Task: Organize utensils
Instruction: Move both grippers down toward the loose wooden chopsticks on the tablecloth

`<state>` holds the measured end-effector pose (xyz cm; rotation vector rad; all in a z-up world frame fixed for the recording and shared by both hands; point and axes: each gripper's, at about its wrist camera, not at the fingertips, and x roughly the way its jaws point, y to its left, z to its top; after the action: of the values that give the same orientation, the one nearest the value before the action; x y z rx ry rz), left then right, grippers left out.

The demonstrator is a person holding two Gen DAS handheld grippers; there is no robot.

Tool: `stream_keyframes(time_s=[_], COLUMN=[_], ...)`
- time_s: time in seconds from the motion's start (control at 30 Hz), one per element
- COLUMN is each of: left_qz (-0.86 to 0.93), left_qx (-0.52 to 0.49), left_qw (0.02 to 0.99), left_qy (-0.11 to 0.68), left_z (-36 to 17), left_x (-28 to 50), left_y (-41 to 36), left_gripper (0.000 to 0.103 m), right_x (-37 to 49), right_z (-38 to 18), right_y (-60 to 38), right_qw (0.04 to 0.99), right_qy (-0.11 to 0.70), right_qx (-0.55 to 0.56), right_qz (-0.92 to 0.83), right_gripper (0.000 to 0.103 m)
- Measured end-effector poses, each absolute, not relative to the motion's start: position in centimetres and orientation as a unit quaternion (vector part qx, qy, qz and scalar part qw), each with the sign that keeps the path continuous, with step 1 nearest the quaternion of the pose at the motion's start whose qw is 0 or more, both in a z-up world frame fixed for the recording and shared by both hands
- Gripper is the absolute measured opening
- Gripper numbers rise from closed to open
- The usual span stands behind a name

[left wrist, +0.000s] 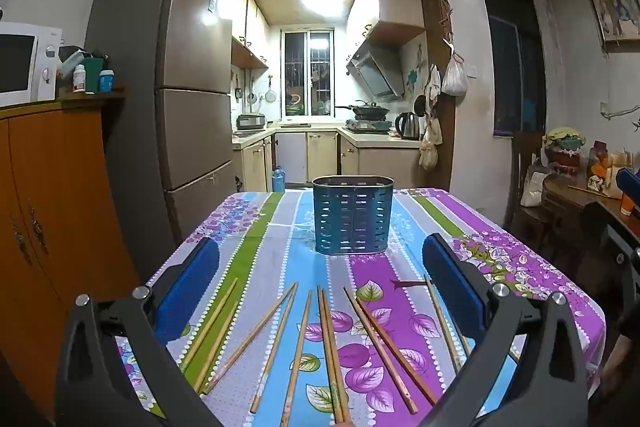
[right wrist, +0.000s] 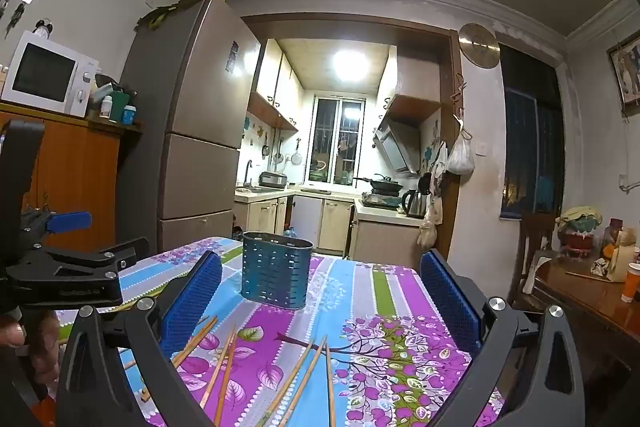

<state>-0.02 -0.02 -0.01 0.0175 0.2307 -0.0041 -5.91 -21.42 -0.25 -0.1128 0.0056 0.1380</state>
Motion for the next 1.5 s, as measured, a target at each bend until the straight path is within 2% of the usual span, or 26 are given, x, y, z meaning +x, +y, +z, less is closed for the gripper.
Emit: stream_keyframes(time_s=[0.4, 0.63, 0.83, 0.9, 1.0, 1.03, 1.1, 1.17, 1.33, 1.43, 1.5], left_qz=[-0.006, 0.057, 0.109, 0.116, 0.104, 0.095, 0.079, 0.062, 0.036, 0.018, 0.001], left_qx=[0.016, 0.007, 0.030, 0.030, 0.034, 0.041, 0.049, 0.053, 0.045, 0.040, 0.044], left_qw=[0.993, 0.995, 0.986, 0.983, 0.979, 0.977, 0.975, 0.973, 0.965, 0.963, 0.961], left_qy=[0.117, 0.076, 0.120, 0.138, 0.173, 0.185, 0.202, 0.217, 0.257, 0.265, 0.273], left_z=[-0.9, -0.5, -2.4, -3.6, -6.1, -7.0, -9.0, -10.8, -13.7, -13.9, -14.2], left_x=[0.6, -1.3, -2.7, -3.0, -3.3, -3.3, -3.4, -3.4, -1.7, -1.0, -0.5], left_y=[0.8, 7.9, 14.3, 15.9, 17.2, 17.3, 17.4, 17.3, 18.1, 18.5, 18.5], left_gripper=[0.098, 0.098, 0.098, 0.098, 0.098, 0.098, 0.098, 0.095, 0.063, 0.055, 0.054], right_x=[-5.5, -7.1, -7.8, -7.9, -7.9, -7.8, -7.7, -7.4, -6.3, -5.6, -5.1], right_z=[-1.0, -0.4, -2.4, -3.4, -5.5, -6.1, -7.2, -8.1, -10.0, -10.3, -10.4], right_y=[-21.9, -23.8, -24.7, -24.1, -22.7, -22.3, -21.6, -20.9, -19.4, -19.0, -19.1], right_qw=[0.995, 0.995, 0.993, 0.991, 0.988, 0.986, 0.984, 0.982, 0.977, 0.976, 0.975], right_qy=[0.004, -0.005, 0.025, 0.037, 0.058, 0.067, 0.080, 0.092, 0.127, 0.137, 0.143], right_qx=[-0.069, -0.073, -0.069, -0.071, -0.070, -0.069, -0.067, -0.068, -0.074, -0.077, -0.077], right_qz=[0.071, 0.065, 0.091, 0.105, 0.127, 0.133, 0.143, 0.150, 0.153, 0.152, 0.152], right_gripper=[0.100, 0.100, 0.098, 0.094, 0.078, 0.069, 0.063, 0.061, 0.061, 0.061, 0.061])
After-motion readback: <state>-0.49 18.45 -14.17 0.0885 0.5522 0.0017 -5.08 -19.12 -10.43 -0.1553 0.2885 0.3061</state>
